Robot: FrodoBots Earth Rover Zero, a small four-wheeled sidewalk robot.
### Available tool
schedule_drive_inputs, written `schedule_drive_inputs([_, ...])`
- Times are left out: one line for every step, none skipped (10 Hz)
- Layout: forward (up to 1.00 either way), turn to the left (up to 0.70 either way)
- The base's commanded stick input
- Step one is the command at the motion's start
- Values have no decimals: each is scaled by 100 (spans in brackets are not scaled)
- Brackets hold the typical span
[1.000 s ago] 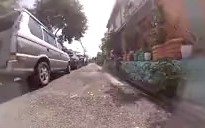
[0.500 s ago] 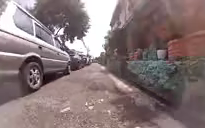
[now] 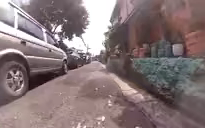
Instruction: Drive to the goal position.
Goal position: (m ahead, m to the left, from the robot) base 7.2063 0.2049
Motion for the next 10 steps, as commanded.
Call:
schedule_drive_inputs([100,0])
schedule_drive_inputs([100,0])
schedule_drive_inputs([100,0])
schedule_drive_inputs([100,21])
schedule_drive_inputs([100,12])
schedule_drive_inputs([100,0])
schedule_drive_inputs([100,0])
schedule_drive_inputs([100,0])
schedule_drive_inputs([100,0])
schedule_drive_inputs([100,0])
